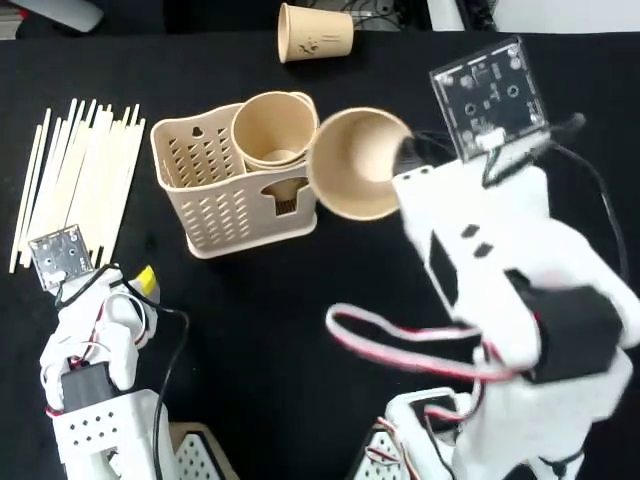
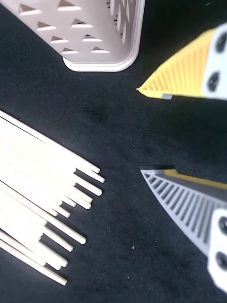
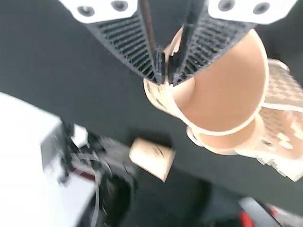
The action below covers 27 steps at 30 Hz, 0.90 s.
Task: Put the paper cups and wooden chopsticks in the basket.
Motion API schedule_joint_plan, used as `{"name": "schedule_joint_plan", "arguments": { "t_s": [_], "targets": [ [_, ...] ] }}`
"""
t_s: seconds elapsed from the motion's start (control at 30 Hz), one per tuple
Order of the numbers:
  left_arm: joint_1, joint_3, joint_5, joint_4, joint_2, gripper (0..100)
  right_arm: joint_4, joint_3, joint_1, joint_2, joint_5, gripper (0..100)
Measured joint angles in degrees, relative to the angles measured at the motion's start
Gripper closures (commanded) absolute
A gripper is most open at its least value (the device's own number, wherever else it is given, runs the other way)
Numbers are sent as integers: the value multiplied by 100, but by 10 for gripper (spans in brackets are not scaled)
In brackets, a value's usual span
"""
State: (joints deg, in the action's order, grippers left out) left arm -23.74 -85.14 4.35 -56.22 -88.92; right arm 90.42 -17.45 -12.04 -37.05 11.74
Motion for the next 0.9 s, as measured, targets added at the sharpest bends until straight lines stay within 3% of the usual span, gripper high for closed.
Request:
{"name": "schedule_joint_plan", "arguments": {
  "t_s": [0.2,0.9],
  "targets": [
    [105,-18,0,0,0,762,26,-651,-967,-9,-492,986],
    [193,-18,0,0,0,762,9,-3051,-1723,2743,-536,986]
  ]
}}
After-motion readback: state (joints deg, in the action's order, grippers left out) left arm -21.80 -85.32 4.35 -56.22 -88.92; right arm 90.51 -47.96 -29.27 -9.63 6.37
